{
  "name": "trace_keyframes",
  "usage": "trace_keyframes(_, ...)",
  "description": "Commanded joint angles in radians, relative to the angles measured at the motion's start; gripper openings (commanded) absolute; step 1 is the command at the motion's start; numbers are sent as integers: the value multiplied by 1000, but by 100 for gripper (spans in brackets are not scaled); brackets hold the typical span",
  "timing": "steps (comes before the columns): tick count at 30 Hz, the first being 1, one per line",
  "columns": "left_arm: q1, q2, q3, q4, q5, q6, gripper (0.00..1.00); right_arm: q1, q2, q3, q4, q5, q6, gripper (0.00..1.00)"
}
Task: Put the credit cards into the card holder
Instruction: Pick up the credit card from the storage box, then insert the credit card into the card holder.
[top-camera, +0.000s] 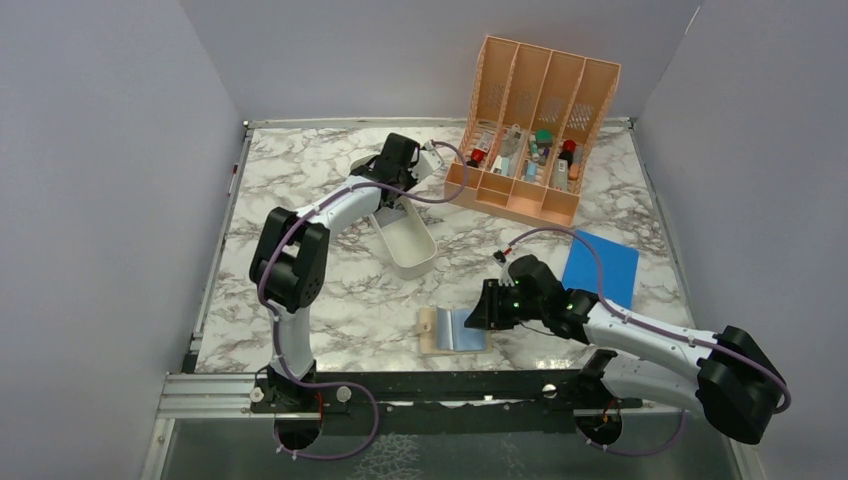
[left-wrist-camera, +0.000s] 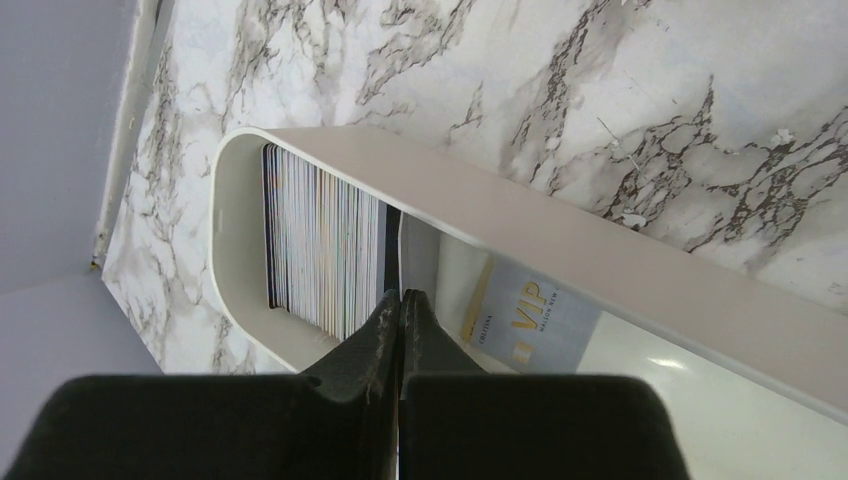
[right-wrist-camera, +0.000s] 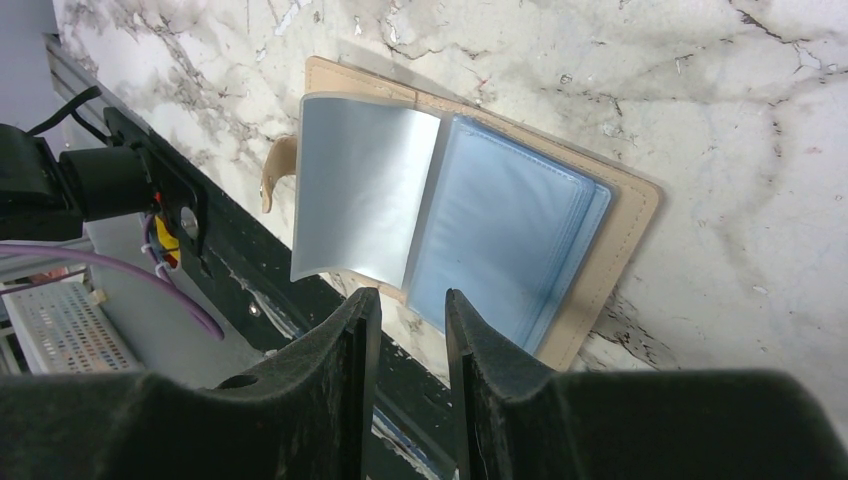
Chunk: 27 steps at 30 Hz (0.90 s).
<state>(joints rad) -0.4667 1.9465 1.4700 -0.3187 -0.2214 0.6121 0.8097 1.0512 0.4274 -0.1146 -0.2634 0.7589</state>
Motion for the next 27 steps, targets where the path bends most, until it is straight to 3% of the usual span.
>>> trace_keyframes(1,5,-76,36,-42,48,-91,0,-1,-15,22,7,-10,9,36)
trace_keyframes(8,5,-167,80,-71,54,-316,0,-1,-36,24,6,-21,12,38)
trace_keyframes(11,5,-215,108,-115,63,-470,0,-1,-59,20,19,-40,14,40)
trace_keyframes(15,5,-287,128,-207,176,-717,0,-1,-87,20,7,-47,18,43)
trace_keyframes(21,1,-417,-35,-107,575,-1049,0,-1,-110,17,-8,-68,35,52)
trace_keyframes(27,-101,-603,-309,29,615,-1283,0,-2,-139,3,-32,-53,60,53)
